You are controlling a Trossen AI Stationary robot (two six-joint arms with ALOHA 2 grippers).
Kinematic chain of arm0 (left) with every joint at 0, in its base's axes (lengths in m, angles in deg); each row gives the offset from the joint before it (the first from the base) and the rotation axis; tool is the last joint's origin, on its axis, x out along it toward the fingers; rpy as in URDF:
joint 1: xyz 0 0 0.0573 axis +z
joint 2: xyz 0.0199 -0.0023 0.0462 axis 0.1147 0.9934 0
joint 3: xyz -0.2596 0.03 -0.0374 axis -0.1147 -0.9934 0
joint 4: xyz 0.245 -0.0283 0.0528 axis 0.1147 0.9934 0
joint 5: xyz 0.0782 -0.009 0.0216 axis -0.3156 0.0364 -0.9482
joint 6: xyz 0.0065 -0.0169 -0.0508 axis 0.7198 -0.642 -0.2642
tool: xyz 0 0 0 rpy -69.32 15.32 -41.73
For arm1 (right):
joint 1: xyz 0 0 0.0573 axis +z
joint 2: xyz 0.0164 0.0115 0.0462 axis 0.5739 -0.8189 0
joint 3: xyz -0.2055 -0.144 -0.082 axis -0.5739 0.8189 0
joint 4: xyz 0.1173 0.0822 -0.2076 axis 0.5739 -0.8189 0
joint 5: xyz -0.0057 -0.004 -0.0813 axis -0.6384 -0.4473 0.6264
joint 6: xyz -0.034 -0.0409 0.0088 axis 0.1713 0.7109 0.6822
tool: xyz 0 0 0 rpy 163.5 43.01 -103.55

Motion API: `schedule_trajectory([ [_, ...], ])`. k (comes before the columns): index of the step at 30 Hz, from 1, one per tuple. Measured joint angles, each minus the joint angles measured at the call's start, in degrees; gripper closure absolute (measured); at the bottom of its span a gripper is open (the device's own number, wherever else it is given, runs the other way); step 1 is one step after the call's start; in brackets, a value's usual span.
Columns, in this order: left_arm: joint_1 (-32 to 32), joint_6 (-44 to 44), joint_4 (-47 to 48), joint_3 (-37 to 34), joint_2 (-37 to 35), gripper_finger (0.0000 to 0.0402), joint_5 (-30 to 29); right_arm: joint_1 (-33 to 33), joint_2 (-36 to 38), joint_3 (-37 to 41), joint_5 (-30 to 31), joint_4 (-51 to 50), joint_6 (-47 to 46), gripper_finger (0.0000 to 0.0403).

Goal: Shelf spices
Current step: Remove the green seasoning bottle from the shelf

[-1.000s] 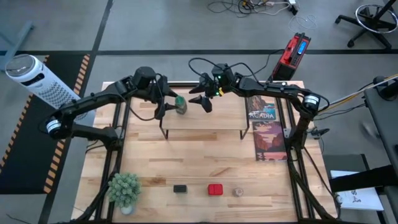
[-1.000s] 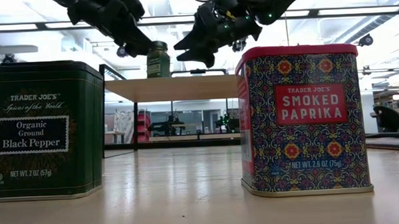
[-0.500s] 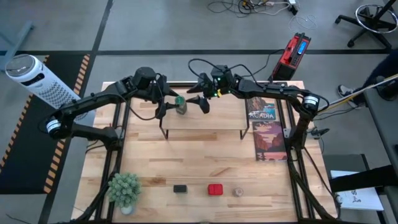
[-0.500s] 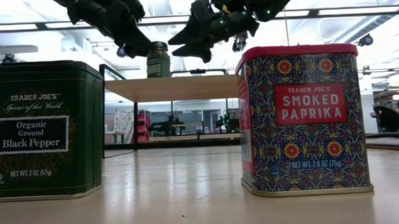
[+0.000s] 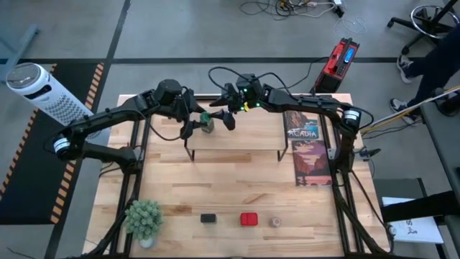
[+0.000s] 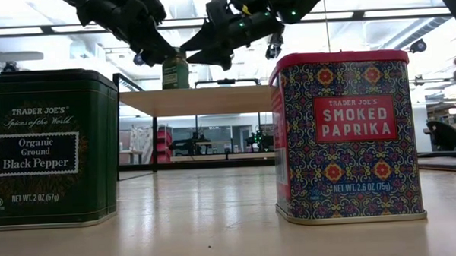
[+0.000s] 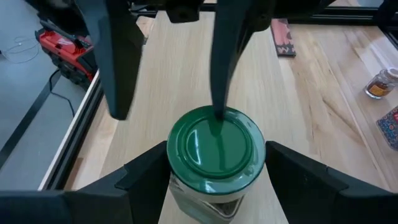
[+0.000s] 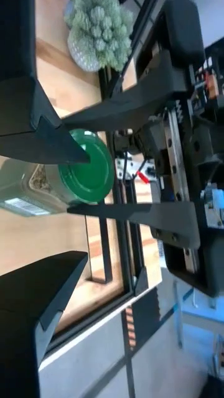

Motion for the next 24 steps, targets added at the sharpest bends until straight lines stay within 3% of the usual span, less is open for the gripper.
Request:
schedule_trajectory([
  [24,-1.1,-2.6,0.6,0.1,-1.8,0.0157,-0.9,-0.1,0.8,-1.5,1.0,-2.7,2.4,0.0191],
])
